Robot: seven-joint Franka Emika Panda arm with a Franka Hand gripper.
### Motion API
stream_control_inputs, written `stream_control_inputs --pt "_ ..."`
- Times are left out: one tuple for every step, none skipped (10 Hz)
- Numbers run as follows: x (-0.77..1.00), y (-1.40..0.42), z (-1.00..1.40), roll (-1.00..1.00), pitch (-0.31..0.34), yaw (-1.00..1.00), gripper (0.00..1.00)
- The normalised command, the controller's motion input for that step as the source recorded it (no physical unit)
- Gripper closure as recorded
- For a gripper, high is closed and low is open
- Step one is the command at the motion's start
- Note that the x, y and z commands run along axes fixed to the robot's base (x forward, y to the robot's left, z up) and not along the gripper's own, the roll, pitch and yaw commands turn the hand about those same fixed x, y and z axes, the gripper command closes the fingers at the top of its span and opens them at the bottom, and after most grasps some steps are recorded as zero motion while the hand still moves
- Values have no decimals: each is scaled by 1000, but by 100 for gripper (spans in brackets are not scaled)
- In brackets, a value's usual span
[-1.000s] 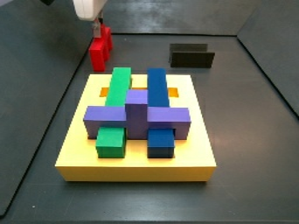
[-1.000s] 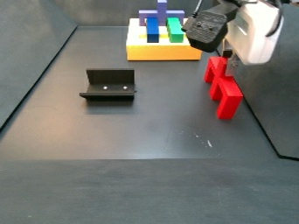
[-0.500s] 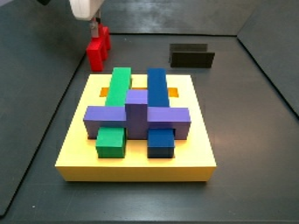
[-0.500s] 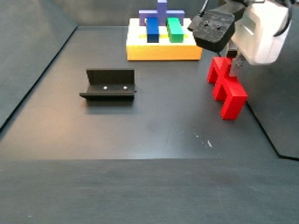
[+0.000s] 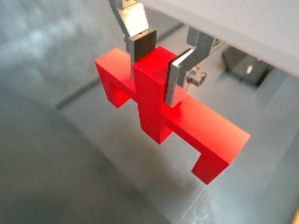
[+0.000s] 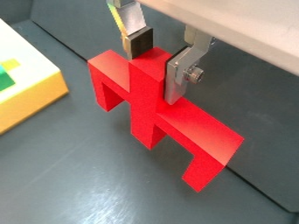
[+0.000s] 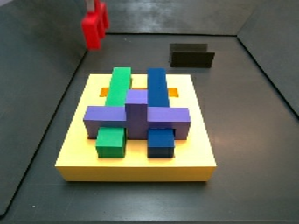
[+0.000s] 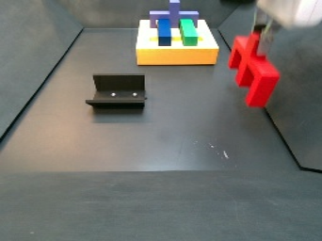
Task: Pick up the red object. Move up. Move to above the board. Insert the red object.
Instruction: Move to above the board.
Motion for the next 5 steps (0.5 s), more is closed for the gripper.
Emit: stream_control_inputs --pt "-46 0 1400 -8 25 -8 100" --pt "-53 0 1400 -14 -8 -6 100" --pt "30 20 1400 -28 37 -7 100" --pt "52 13 620 -46 104 -8 100" --pt "788 -1400 212 4 21 1000 100"
